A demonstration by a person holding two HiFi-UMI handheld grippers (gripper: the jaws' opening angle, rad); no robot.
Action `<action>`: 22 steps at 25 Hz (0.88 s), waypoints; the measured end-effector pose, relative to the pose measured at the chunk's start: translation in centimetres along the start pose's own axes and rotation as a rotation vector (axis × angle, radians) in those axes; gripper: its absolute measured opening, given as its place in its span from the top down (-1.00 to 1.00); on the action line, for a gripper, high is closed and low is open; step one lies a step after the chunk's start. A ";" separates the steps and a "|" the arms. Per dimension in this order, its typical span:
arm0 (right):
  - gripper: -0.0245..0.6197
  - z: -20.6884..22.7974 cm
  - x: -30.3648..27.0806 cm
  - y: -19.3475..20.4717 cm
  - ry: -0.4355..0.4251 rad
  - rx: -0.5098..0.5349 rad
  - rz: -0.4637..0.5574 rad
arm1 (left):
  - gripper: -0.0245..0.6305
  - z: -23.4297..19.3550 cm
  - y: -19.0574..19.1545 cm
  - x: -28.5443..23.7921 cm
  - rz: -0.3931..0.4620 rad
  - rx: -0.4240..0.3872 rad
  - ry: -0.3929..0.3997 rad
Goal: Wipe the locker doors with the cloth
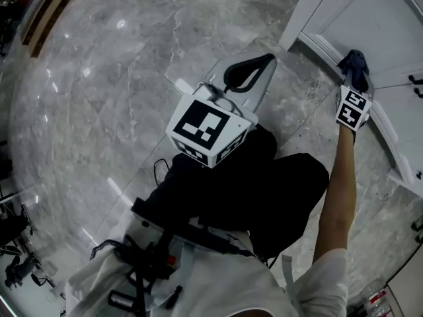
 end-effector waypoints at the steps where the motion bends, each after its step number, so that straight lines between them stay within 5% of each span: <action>1: 0.67 0.3 0.2 0.4 0.004 -0.007 -0.003 | 0.92 0.2 0.0 0.0 -0.005 -0.002 0.002; 8: 0.67 2.8 2.0 0.4 0.084 0.005 0.024 | 0.92 1.8 -1.3 -0.3 0.018 -0.003 0.041; 11: 0.67 1.1 3.2 0.6 0.013 0.011 0.056 | 0.92 2.0 -1.0 1.2 0.001 -0.008 0.021; 14: 0.67 0.7 5.8 -0.7 -0.046 0.038 0.133 | 0.92 2.3 -0.6 0.1 -0.021 -0.015 0.022; 22: 0.67 7.2 17.8 -7.6 0.025 0.045 0.399 | 0.92 4.5 -0.5 -2.2 -0.019 -0.008 0.057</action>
Point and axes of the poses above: the fingertips, and each gripper's own axes: x backward along the fingers, z to its right, y out of its underside, the point moved 10 cm from there along x, backward along the fingers, and after that the axes turned 10 degrees about -x, right-handed, at the moved point
